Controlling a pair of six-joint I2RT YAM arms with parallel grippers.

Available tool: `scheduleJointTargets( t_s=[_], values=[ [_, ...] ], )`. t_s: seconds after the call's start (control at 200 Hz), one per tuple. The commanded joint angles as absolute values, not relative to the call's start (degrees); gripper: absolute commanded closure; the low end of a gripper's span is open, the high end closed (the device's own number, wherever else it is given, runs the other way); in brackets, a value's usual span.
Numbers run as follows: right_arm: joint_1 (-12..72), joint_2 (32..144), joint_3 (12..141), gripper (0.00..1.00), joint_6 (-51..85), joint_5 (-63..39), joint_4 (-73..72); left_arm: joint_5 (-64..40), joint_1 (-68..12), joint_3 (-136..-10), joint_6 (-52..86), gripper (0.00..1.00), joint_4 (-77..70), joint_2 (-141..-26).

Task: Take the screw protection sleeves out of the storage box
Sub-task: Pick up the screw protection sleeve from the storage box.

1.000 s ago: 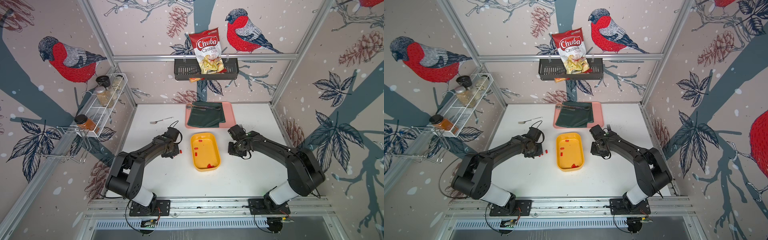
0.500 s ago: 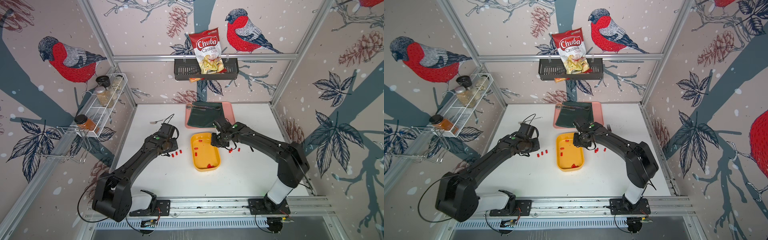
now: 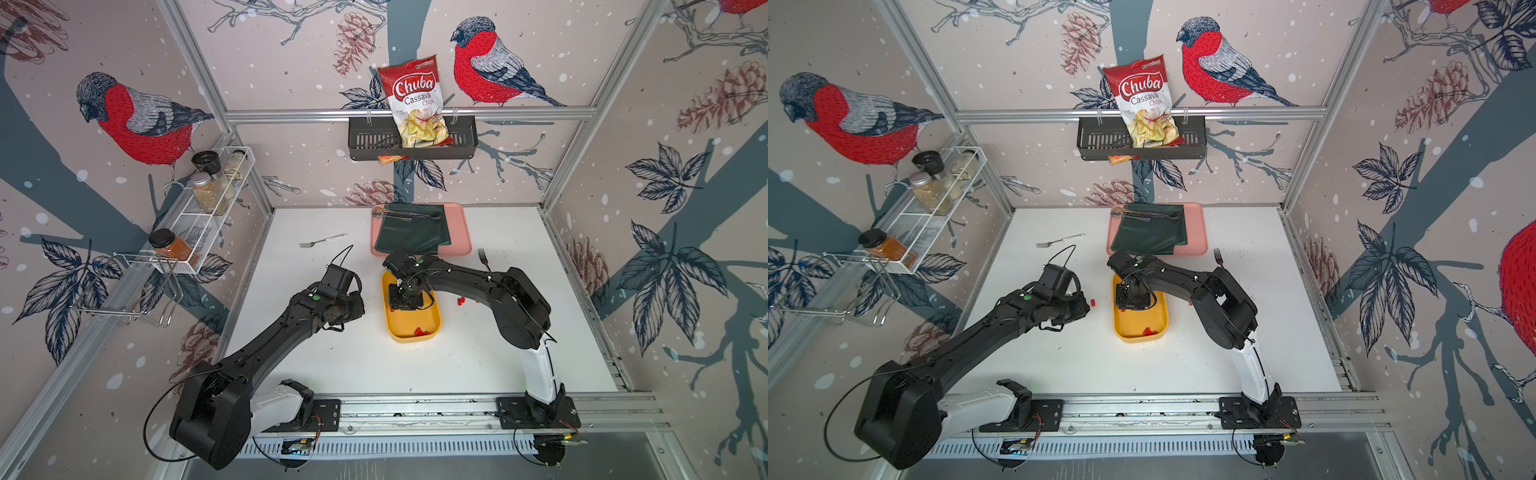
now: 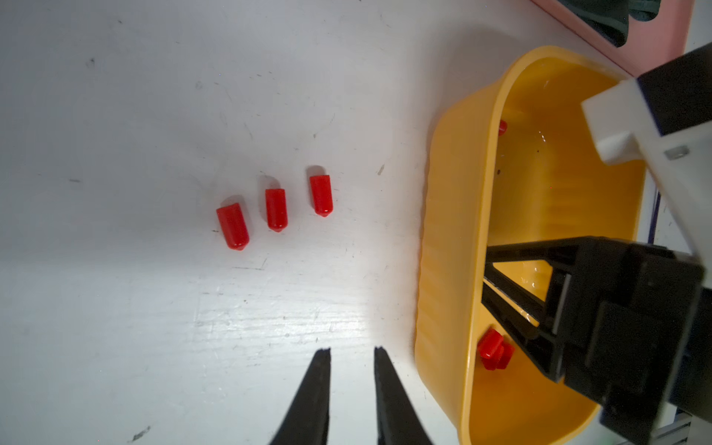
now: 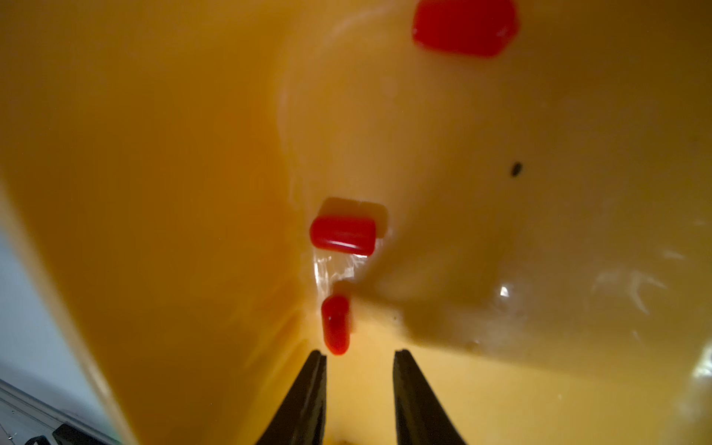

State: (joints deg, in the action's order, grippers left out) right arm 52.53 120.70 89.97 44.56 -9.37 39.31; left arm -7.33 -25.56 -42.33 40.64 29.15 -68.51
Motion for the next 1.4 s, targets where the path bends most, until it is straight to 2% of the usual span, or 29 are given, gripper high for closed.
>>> scheduleJointTargets(
  t_s=[0.0,0.645,1.02,1.116,1.396],
  values=[
    [52.9,121.2,89.7,0.66,45.3,-9.2,39.5,-7.9,-25.7,-41.9,41.2,0.78,26.7,-68.8],
    [53.2,122.8,89.0,0.68,46.7,-8.4,35.9,-8.4,-25.7,-41.9,39.2,0.78,25.8,-71.4],
    [52.4,122.5,88.6,0.89,45.9,-8.7,36.1,-8.9,-25.7,-42.1,38.9,0.78,25.0,-73.1],
    [51.8,120.3,88.4,0.94,45.7,-9.0,36.7,-8.8,-25.7,-42.4,39.0,0.78,24.8,-73.7],
    [45.3,103.4,82.5,0.94,44.5,-4.2,41.8,-9.0,-25.9,-42.4,38.7,0.78,24.1,-75.0]
  ],
)
